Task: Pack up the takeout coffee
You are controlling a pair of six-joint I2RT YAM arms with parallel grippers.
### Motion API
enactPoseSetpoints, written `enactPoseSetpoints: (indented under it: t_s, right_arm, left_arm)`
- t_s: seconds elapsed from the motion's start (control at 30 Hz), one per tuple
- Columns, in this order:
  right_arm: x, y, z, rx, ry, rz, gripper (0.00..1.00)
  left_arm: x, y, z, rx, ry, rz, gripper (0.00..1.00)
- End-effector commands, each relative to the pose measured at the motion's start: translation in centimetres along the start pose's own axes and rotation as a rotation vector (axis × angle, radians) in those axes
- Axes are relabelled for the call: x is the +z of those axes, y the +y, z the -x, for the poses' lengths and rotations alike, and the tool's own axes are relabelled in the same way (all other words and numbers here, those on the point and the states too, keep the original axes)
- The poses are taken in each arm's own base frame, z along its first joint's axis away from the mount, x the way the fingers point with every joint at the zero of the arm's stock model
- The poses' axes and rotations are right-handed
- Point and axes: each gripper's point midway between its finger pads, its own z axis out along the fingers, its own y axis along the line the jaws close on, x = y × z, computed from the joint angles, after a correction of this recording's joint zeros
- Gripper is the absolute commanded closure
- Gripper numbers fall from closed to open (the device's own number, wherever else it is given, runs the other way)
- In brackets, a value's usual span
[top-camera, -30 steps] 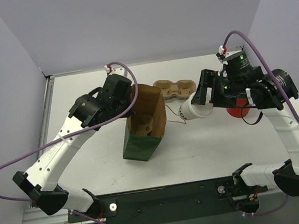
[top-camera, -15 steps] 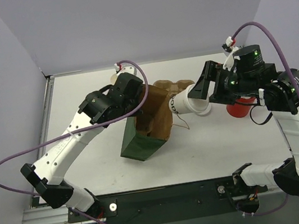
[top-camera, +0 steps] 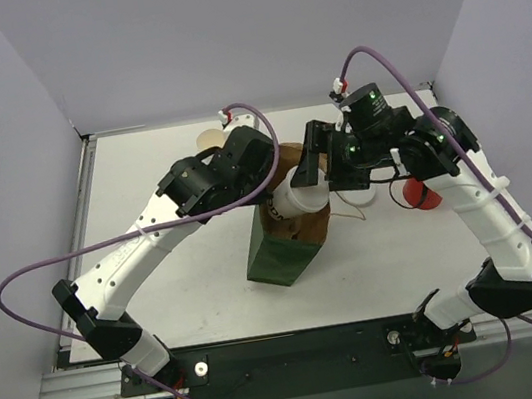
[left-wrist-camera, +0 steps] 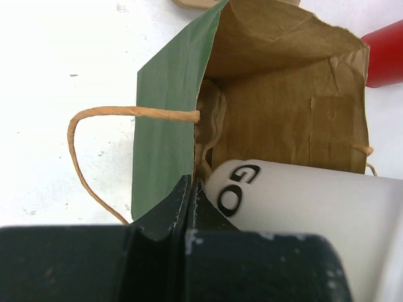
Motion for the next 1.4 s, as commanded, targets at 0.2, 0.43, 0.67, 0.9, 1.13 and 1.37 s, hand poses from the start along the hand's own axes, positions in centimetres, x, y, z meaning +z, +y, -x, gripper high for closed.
enactPoseSetpoints:
  t_s: [0.2,0.43,0.67,0.9,1.13,1.37]
  right_arm:
    - [1.2,-2.8,-0.6,-0.044,0.009,-0.200,0.47]
    - [1.6,-4.7,-1.0,-0.073,0.033,-0.305,0.47]
    - [4.3,-5.0,-3.1,-0.129,0.112,-0.369,0.48]
    - [7.2,-7.2,-5.0,-0.173,0.181,-0.457,0.48]
    - [8.6,-9.8,-5.2,-0.231,0.205,-0.579,0.48]
    - [8.9,-10.6,-5.3,-0.249,0.215,-0.622,0.48]
  left_arm:
    - [-1.3,-4.3,0.5,-0.358,-0.061,-0.137,1.00]
    - [-1.3,-3.8,0.8,-0.609,-0.151,-0.125,1.00]
    - [-0.2,-3.0,-0.9,-0.616,-0.147,-0.117,1.00]
    - [-0.5,-0.2,-3.0,-0.464,-0.104,-0.026,1.00]
    - [-1.4,2.6,-3.1,-0.153,-0.054,0.091,1.00]
    - [0.0,6.2,-5.4,0.064,0.041,0.297,1.00]
